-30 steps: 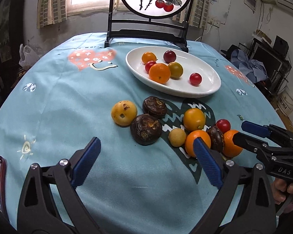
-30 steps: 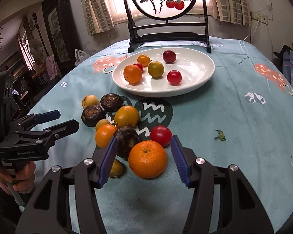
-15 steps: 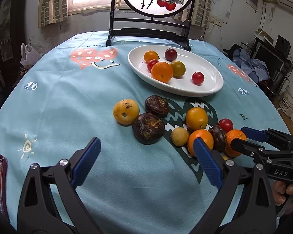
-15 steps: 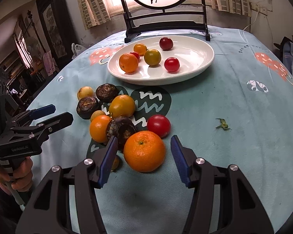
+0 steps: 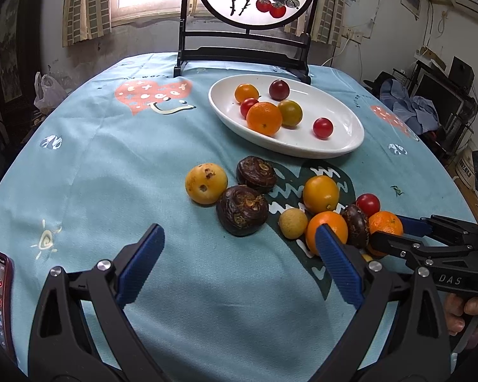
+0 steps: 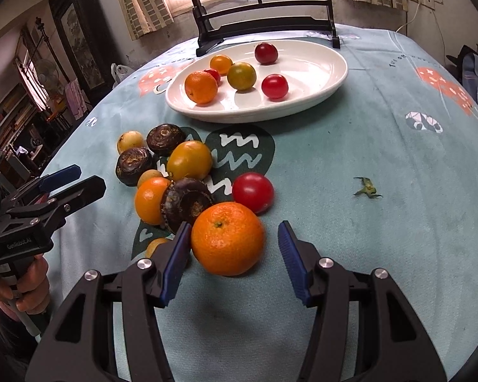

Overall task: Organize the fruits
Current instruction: 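Grasp a large orange with the right gripper while the left gripper grasps a small yellow-green fruit, then carry the orange and yellow-green fruit onto the white plate while both grippers release, then grasp a dark brown round fruit with the right gripper, then grasp a spotted yellow fruit with the left gripper while the right gripper holds the brown fruit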

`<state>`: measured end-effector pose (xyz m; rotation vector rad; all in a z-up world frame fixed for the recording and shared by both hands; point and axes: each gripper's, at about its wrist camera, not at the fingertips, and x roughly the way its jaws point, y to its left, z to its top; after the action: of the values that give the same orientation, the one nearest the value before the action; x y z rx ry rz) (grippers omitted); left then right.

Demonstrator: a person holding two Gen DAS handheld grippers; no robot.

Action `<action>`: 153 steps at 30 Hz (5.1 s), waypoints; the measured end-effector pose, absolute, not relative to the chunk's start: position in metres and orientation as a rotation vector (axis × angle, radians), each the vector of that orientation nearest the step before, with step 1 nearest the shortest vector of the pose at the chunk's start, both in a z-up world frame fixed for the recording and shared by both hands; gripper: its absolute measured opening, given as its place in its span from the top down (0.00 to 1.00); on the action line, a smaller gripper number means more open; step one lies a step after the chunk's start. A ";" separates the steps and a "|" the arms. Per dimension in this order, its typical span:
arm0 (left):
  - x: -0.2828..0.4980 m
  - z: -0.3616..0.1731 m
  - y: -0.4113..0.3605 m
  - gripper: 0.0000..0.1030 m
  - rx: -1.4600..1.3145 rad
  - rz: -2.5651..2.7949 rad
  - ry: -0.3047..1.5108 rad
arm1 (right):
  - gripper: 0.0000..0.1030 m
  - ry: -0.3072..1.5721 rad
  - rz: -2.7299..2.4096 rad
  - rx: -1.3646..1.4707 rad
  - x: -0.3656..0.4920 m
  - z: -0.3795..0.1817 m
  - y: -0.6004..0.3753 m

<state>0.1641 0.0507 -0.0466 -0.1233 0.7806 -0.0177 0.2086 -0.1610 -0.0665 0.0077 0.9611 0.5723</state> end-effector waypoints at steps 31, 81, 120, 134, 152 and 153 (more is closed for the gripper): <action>0.167 -0.073 -0.049 0.65 -0.011 -0.319 0.957 | 0.56 0.884 0.561 0.143 0.205 -0.049 -0.190; 0.283 0.011 0.031 0.15 -0.077 -0.068 0.744 | 0.45 0.645 0.519 0.044 0.282 0.014 -0.145; 0.185 -0.042 0.073 0.08 -0.125 0.013 0.786 | 0.52 0.983 0.713 0.056 0.212 -0.066 -0.147; 0.181 -0.040 0.080 0.08 -0.161 0.006 0.775 | 0.52 0.982 0.807 -0.023 0.231 -0.071 -0.128; 0.207 -0.043 0.095 0.31 -0.207 0.024 0.805 | 0.58 0.909 0.778 0.086 0.230 -0.050 -0.151; 0.213 -0.045 0.098 0.34 -0.226 0.026 0.822 | 0.58 0.912 0.777 0.082 0.230 -0.050 -0.150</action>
<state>0.2134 0.0983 -0.0449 -0.2256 0.8224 0.0256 0.2296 -0.1505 -0.0502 0.0819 0.9123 0.7771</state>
